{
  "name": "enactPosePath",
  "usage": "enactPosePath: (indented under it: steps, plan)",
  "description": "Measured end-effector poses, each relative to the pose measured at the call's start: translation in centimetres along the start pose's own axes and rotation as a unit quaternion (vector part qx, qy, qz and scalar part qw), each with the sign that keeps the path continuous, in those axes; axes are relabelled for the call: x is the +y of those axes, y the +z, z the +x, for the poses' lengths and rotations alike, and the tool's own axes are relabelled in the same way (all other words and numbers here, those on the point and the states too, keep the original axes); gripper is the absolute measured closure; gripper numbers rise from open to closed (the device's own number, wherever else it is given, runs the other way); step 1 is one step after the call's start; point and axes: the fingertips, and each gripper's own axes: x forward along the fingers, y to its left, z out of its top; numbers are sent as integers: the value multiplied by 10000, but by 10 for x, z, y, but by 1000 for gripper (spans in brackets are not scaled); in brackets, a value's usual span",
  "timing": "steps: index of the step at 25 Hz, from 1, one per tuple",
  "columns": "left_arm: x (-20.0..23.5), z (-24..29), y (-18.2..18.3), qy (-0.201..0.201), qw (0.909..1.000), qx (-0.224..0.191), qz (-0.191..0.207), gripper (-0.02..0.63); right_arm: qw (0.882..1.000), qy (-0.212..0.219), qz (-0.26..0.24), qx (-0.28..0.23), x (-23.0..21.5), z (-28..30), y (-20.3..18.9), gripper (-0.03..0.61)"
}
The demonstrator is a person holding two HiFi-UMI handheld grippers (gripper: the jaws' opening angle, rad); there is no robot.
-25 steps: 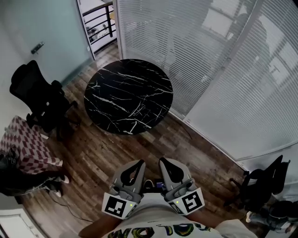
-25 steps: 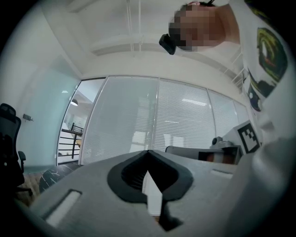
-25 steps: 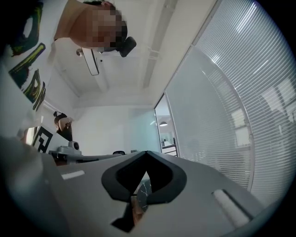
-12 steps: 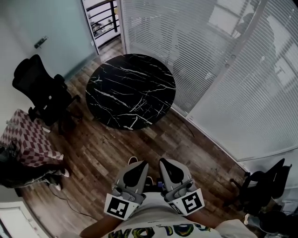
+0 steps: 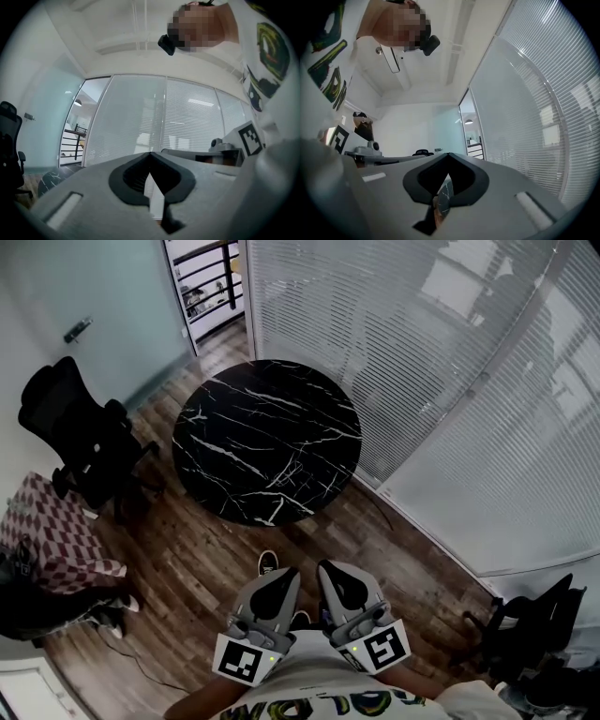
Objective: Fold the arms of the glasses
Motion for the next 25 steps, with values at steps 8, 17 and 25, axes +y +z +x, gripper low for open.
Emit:
enactPosePath:
  steps: [8, 17, 25]
  plan:
    - [88, 50, 21, -218, 9997, -91, 10, 611, 9998, -41, -205, -38, -19, 108, 9, 577]
    - [184, 82, 36, -344, 9994, -51, 28, 611, 9994, -171, -316, 26, -32, 204, 7, 577]
    - [233, 93, 35, -369, 9993, 25, 8, 611, 9991, -246, -345, 97, -36, 246, -2, 577]
